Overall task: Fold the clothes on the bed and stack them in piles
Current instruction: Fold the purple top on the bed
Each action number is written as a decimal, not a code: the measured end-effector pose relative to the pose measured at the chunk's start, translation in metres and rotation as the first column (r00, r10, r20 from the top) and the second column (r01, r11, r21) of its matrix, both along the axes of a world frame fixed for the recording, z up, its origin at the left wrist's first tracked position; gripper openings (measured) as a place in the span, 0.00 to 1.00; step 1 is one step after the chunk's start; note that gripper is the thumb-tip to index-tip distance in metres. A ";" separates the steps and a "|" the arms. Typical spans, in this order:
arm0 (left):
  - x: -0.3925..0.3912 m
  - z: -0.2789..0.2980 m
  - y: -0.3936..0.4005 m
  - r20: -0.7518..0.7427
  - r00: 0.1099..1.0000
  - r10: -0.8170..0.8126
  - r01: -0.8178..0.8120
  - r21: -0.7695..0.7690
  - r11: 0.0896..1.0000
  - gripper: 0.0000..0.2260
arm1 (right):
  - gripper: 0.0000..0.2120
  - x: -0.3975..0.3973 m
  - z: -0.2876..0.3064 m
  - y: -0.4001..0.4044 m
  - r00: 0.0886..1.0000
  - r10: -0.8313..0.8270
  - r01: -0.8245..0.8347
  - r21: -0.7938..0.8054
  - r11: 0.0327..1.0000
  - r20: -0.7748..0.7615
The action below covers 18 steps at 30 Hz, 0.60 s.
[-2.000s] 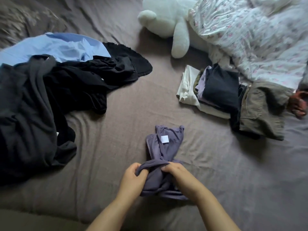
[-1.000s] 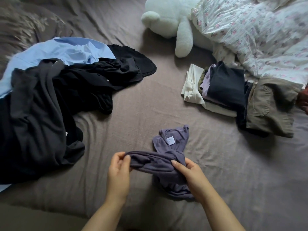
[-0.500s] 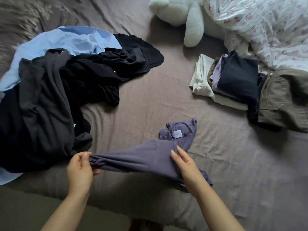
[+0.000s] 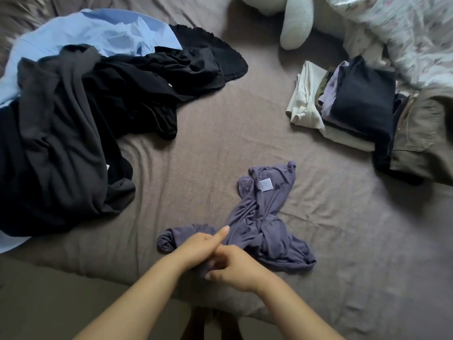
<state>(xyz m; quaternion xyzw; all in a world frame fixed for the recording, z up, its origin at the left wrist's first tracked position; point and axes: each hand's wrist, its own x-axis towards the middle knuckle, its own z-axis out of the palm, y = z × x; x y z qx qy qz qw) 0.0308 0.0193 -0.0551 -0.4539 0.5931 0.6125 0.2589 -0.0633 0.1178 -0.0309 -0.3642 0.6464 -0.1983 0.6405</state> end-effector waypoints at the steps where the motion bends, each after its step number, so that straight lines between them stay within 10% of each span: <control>1: 0.002 -0.001 -0.002 -0.012 0.994 -0.113 0.112 -0.068 0.991 0.30 | 0.17 -0.005 -0.003 0.005 0.997 -0.013 0.013 0.002 1.000 -0.071; 5: 0.025 0.001 -0.011 -0.170 0.902 -0.398 0.301 -0.413 0.859 0.29 | 0.13 -0.032 -0.008 0.026 0.926 0.018 -0.035 -0.039 0.999 -0.377; 10: 0.023 0.020 -0.012 -0.332 0.937 0.106 -0.224 -0.342 0.913 0.12 | 0.10 -0.056 -0.018 0.038 0.605 0.195 -0.174 0.111 0.979 -0.772; 14: 0.023 0.007 -0.025 -0.197 0.915 0.352 -0.401 -0.547 0.735 0.16 | 0.08 -0.086 -0.030 0.037 0.627 -0.232 0.106 -0.214 0.971 -0.743; 18: 0.019 -0.002 -0.036 0.059 0.867 0.495 -0.342 -0.651 0.678 0.07 | 0.10 -0.098 -0.011 0.024 0.843 -0.292 0.240 -0.170 0.956 -0.452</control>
